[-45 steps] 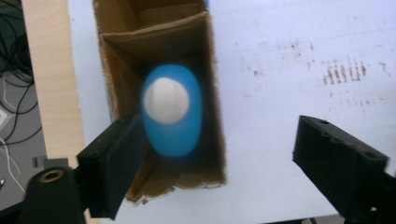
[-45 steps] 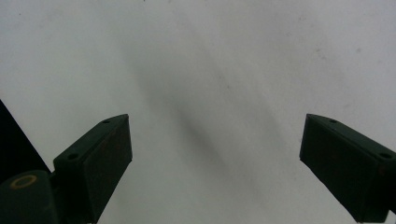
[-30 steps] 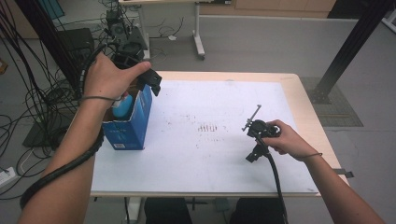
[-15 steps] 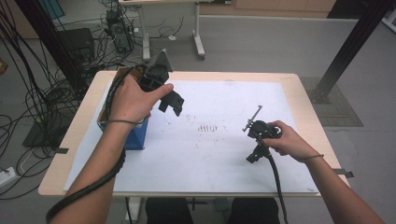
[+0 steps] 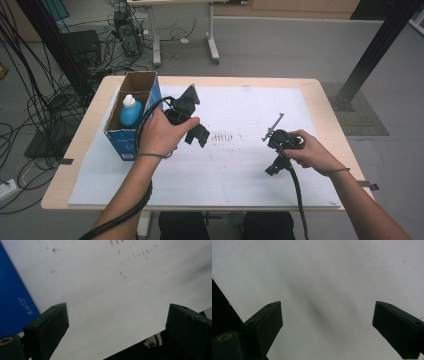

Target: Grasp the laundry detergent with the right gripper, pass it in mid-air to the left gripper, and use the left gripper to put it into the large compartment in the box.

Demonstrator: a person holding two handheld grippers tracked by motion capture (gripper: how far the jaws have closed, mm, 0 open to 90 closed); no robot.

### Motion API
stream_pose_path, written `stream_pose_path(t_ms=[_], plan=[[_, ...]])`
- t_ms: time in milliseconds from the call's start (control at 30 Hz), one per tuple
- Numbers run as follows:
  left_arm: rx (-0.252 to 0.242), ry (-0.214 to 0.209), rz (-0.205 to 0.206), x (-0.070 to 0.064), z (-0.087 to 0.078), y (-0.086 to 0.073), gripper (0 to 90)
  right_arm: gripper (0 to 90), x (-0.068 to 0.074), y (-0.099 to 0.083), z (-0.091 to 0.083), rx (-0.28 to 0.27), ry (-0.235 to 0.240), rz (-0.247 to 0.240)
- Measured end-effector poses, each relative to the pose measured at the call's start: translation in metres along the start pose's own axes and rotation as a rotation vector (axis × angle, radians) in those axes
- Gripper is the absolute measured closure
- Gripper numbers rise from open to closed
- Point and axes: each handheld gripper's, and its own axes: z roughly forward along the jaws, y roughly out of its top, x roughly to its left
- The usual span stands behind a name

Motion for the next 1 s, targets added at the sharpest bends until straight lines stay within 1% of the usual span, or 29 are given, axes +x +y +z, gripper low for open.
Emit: stream_pose_path(t_ms=[67,200,267,367,400,567,733,833,1000], plan=[[0.014,-0.003,0.005,-0.001,0.011,-0.002,5.1,8.9,0.000,0.000,-0.001,-0.002,-0.001,0.005],[0.021,-0.009,0.000,-0.003,0.029,-0.007,5.2,8.9,-0.001,-0.001,-0.003,-0.005,-0.005,0.004],[0.023,0.009,0.006,-0.004,0.037,-0.010,5.4,8.9,-0.001,-0.002,-0.003,-0.003,-0.006,0.007],[0.036,0.011,0.008,-0.004,0.051,-0.014,5.5,8.9,-0.001,-0.002,-0.003,-0.004,-0.004,0.009],[0.050,0.009,0.006,-0.003,0.057,-0.016,5.5,8.9,-0.001,-0.003,-0.003,-0.005,-0.005,0.009],[0.079,0.001,0.002,-0.002,0.078,-0.023,5.8,8.9,0.000,-0.003,-0.002,-0.004,-0.005,0.008],[0.094,-0.008,-0.006,0.001,0.090,-0.027,6.1,8.9,0.000,-0.004,-0.003,-0.004,-0.007,0.013],[0.088,-0.010,-0.013,0.002,0.091,-0.028,6.1,8.9,0.000,-0.004,-0.003,-0.003,-0.009,0.013],[0.092,-0.010,-0.011,0.002,0.092,-0.029,6.1,8.9,0.001,-0.003,-0.002,-0.002,-0.008,0.012]])
